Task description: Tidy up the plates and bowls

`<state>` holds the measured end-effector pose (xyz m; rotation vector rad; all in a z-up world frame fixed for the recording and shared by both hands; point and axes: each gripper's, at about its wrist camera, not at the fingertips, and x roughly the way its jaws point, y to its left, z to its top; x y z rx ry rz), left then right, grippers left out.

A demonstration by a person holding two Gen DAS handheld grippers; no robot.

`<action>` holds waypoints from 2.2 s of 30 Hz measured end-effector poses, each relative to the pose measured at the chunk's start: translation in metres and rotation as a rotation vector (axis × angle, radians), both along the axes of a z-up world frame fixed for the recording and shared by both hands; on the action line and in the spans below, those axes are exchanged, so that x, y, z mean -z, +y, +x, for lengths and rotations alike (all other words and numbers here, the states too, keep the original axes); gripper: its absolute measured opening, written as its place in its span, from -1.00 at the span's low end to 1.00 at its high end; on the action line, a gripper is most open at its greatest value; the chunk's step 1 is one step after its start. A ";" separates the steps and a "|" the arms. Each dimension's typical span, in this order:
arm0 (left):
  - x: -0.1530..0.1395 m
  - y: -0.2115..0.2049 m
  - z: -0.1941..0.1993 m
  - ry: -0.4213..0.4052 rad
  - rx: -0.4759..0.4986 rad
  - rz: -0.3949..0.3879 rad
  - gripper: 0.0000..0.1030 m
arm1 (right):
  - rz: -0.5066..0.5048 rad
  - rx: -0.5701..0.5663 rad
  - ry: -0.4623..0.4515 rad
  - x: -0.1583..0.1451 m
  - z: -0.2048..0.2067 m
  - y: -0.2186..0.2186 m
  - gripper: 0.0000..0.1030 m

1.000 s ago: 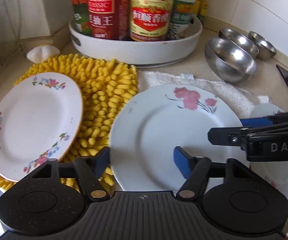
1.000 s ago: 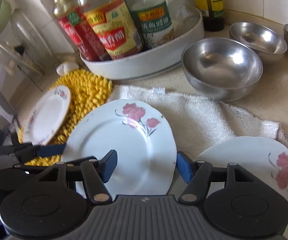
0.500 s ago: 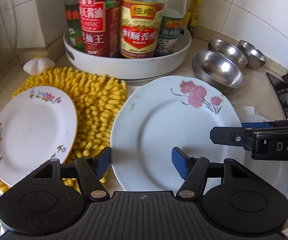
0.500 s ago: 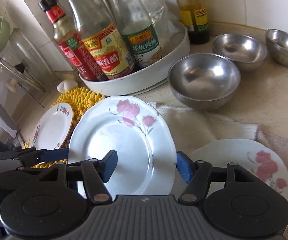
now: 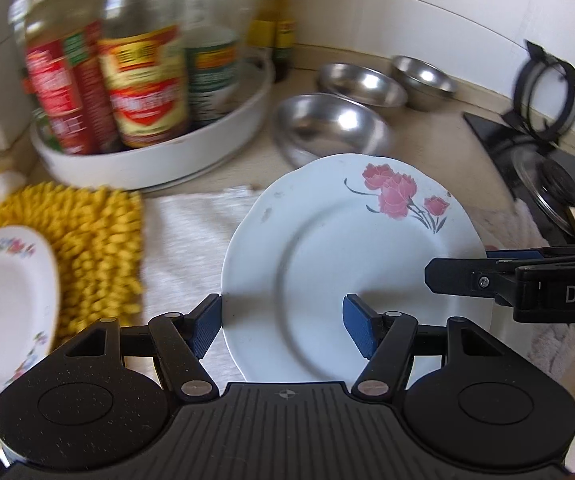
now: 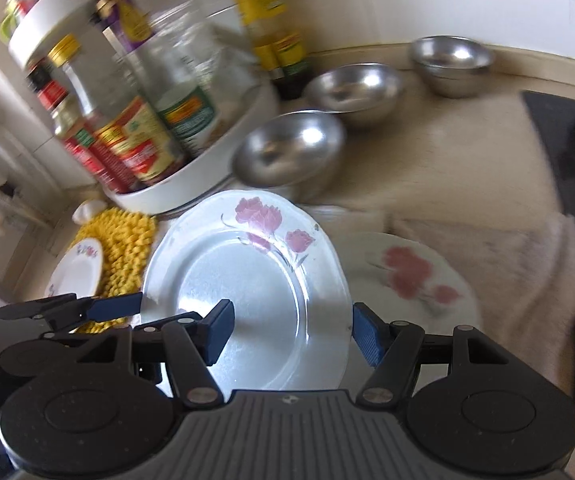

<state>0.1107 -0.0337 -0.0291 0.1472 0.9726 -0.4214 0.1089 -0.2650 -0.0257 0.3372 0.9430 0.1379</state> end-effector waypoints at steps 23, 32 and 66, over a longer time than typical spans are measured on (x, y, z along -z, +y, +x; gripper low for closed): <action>0.021 -0.074 -0.010 0.038 0.149 0.049 0.39 | -0.031 0.138 0.036 0.020 -0.022 -0.054 0.50; 0.002 -0.060 -0.008 -0.025 0.099 -0.005 0.40 | -0.078 0.137 -0.014 0.005 -0.021 -0.057 0.52; -0.018 0.249 0.023 -0.038 -0.651 0.079 0.47 | -0.025 -0.555 0.031 0.025 0.104 0.217 0.54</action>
